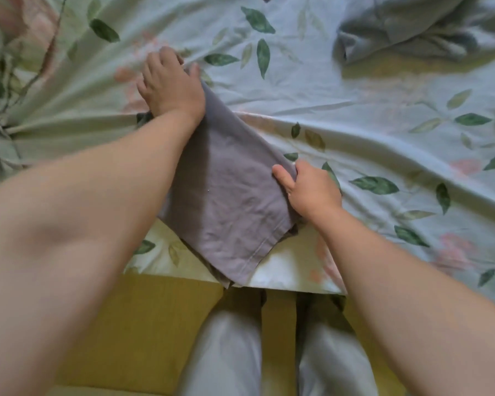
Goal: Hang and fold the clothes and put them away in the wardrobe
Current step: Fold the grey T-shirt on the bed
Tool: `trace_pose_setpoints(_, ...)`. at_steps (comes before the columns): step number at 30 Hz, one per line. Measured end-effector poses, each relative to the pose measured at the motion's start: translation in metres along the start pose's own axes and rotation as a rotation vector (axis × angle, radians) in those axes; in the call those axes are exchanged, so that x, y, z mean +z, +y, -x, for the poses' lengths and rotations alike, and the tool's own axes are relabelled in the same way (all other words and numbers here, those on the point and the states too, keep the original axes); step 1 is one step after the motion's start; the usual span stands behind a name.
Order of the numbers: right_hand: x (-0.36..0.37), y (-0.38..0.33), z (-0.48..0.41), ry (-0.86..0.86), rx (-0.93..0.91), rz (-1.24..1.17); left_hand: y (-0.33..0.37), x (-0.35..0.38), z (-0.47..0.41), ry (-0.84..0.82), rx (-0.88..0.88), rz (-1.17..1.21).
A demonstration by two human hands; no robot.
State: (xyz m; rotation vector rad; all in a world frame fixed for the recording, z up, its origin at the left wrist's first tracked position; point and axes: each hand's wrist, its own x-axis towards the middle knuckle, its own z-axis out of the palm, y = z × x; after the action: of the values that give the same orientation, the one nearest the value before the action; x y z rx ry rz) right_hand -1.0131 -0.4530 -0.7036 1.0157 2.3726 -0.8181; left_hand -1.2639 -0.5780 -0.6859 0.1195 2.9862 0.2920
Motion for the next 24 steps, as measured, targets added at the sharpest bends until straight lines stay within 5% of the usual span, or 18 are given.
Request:
trace_pose_setpoints(3,-0.008,0.01,0.002,-0.114,-0.048,-0.148,-0.017,-0.008,0.059,0.077,0.172,-0.068)
trace_pose_setpoints(8,-0.02,0.023,0.006,-0.362,0.077,-0.569,-0.078,-0.009,0.173,0.178,0.024,0.002)
trace_pose_setpoints(12,-0.025,0.028,0.011,-0.622,0.169,-0.875,-0.113,0.009,0.225,-0.097,0.459,-0.193)
trace_pose_setpoints(16,-0.014,0.025,0.027,-0.513,0.292,-1.069,-0.125,0.02,0.221,-0.378,0.459,-0.305)
trace_pose_setpoints(20,0.008,0.016,0.058,-0.379,0.499,-1.453,-0.114,0.011,0.221,-0.312,0.424,-0.288)
trace_pose_setpoints(24,0.033,0.008,0.087,-0.53,0.565,-1.392,-0.093,0.003,0.213,-0.219,0.402,-0.199)
